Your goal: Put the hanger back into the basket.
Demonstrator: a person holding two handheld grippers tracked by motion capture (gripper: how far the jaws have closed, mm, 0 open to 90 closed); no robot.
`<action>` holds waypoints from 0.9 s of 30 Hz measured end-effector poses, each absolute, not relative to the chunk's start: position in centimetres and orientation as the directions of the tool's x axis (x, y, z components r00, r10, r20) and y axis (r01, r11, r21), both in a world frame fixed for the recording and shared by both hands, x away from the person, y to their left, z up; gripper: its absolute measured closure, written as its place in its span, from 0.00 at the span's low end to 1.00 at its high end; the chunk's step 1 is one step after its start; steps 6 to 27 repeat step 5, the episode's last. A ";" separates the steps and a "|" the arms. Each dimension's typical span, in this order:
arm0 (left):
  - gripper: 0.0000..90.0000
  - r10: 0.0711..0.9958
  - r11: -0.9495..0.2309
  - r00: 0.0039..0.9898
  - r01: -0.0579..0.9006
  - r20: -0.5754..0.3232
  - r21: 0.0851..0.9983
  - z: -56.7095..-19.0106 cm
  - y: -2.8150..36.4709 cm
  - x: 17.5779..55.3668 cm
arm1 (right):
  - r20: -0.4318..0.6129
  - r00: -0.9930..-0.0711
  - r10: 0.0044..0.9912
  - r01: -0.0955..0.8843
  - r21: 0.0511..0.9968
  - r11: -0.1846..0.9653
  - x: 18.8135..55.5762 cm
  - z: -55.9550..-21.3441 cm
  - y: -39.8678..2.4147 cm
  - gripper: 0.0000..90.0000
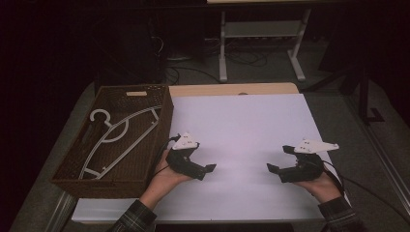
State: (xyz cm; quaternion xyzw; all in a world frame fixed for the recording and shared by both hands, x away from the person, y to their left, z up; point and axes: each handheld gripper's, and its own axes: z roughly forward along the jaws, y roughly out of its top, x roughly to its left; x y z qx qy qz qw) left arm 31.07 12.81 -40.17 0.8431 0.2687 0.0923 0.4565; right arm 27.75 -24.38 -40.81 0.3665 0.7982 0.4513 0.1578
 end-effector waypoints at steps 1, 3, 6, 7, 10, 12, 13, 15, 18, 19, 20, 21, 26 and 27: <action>0.04 0.537 -0.437 0.839 0.368 -0.090 0.820 -40.1 12.8 31.1 | 0.077 -0.682 0.727 0.442 0.836 0.325 27.8 -40.8 -24.4 0.11; 0.04 0.537 -0.443 0.840 0.364 -0.083 0.819 -40.1 12.8 31.1 | 0.076 -0.682 0.727 0.439 0.838 0.325 27.7 -40.9 -24.4 0.10; 0.04 0.537 -0.453 0.840 0.367 -0.080 0.813 -40.3 12.7 31.2 | 0.075 -0.683 0.727 0.438 0.838 0.326 27.7 -40.9 -24.3 0.10; 0.04 0.537 -0.453 0.840 0.367 -0.080 0.813 -40.3 12.7 31.2 | 0.075 -0.683 0.727 0.438 0.838 0.326 27.7 -40.9 -24.3 0.10; 0.04 0.537 -0.453 0.840 0.367 -0.080 0.813 -40.3 12.7 31.2 | 0.075 -0.683 0.727 0.438 0.838 0.326 27.7 -40.9 -24.3 0.10; 0.04 0.537 -0.453 0.840 0.367 -0.080 0.813 -40.3 12.7 31.2 | 0.075 -0.683 0.727 0.438 0.838 0.326 27.7 -40.9 -24.3 0.10; 0.04 0.537 -0.453 0.840 0.367 -0.080 0.813 -40.3 12.7 31.2 | 0.075 -0.683 0.727 0.438 0.838 0.326 27.7 -40.9 -24.3 0.10; 0.04 0.537 -0.453 0.840 0.367 -0.080 0.813 -40.3 12.7 31.2 | 0.075 -0.683 0.727 0.438 0.838 0.326 27.7 -40.9 -24.3 0.10; 0.04 0.537 -0.453 0.840 0.367 -0.080 0.813 -40.3 12.7 31.2 | 0.075 -0.683 0.727 0.438 0.838 0.326 27.7 -40.9 -24.3 0.10; 0.04 0.537 -0.453 0.840 0.367 -0.080 0.813 -40.3 12.7 31.2 | 0.075 -0.683 0.727 0.438 0.838 0.326 27.7 -40.9 -24.3 0.10; 0.04 0.537 -0.453 0.840 0.367 -0.080 0.813 -40.3 12.7 31.2 | 0.075 -0.683 0.727 0.438 0.838 0.326 27.7 -40.9 -24.3 0.10; 0.04 0.537 -0.453 0.840 0.367 -0.080 0.813 -40.3 12.7 31.2 | 0.075 -0.683 0.727 0.438 0.838 0.326 27.7 -40.9 -24.3 0.10; 0.04 0.537 -0.453 0.840 0.367 -0.080 0.813 -40.3 12.7 31.2 | 0.075 -0.683 0.727 0.438 0.838 0.326 27.7 -40.9 -24.3 0.10; 0.04 0.537 -0.453 0.840 0.367 -0.080 0.813 -40.3 12.7 31.2 | 0.075 -0.683 0.727 0.438 0.838 0.326 27.7 -40.9 -24.3 0.10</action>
